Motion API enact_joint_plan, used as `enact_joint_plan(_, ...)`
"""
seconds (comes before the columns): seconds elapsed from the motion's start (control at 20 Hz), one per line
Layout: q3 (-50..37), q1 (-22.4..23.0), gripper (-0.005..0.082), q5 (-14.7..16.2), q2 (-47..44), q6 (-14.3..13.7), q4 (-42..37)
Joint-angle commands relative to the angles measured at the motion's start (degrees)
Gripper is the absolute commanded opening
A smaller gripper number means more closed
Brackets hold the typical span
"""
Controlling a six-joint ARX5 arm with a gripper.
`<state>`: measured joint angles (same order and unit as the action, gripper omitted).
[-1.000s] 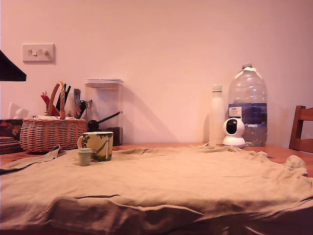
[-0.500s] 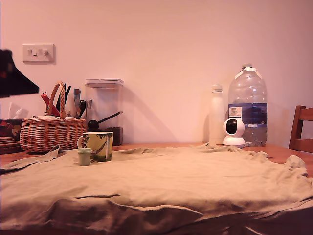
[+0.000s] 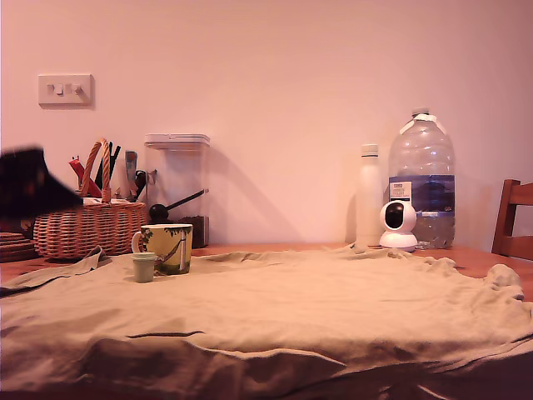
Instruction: Pick up the coffee capsules on the table and drop them inside the coffee cup
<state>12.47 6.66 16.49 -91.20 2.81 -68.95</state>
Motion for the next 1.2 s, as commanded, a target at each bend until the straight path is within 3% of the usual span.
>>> enact_joint_plan(0.0,-0.81,0.11,0.0637,0.17,-2.86,-0.24,-2.69)
enact_joint_plan(0.2,-0.39,0.11,0.0636,0.17,-7.74,0.0,-8.0)
enact_joint_plan(1.15,10.82,0.11,0.0637,0.24,-18.43,0.2,-8.68)
